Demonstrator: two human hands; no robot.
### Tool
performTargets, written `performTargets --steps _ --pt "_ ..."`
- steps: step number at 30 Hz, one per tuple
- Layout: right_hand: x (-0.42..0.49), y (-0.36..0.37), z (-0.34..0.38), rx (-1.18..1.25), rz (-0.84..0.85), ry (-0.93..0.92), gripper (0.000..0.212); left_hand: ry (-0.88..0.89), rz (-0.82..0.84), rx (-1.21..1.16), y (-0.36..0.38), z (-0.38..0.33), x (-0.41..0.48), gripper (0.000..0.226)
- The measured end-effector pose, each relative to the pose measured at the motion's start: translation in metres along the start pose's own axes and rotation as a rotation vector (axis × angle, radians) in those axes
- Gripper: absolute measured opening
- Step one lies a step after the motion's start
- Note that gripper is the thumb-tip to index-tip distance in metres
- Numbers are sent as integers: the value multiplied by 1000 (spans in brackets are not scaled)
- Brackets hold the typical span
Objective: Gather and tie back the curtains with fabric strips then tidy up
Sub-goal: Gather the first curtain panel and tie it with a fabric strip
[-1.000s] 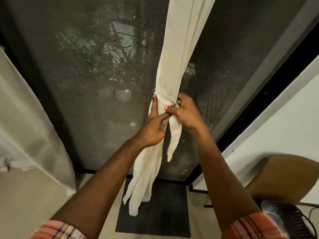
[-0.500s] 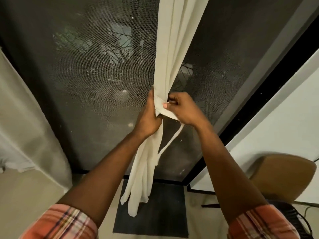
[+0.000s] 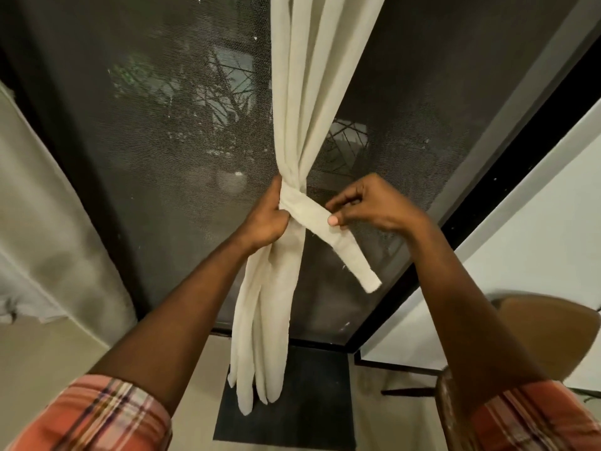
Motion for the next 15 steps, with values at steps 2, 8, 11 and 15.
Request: performTargets --steps 2,8,11,15 --pt "1 10 -1 -26 19 40 50 -18 15 -4 2 1 0 67" --pt "6 36 -4 60 47 99 30 -18 54 -16 14 1 -2 73" --pt "2 41 -5 179 112 143 8 -30 58 -14 13 -1 -4 72" --pt "-1 34 -10 164 117 229 13 -15 79 -27 13 -6 -9 60"
Point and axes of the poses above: each hand's wrist, its own x-axis towards the middle knuckle, its own y-axis out of the palm, z = x × y, the point moved 5 cm from there along x, towards the middle knuckle, and after that the axes turned 14 degrees about -y, right-handed, at the moved point
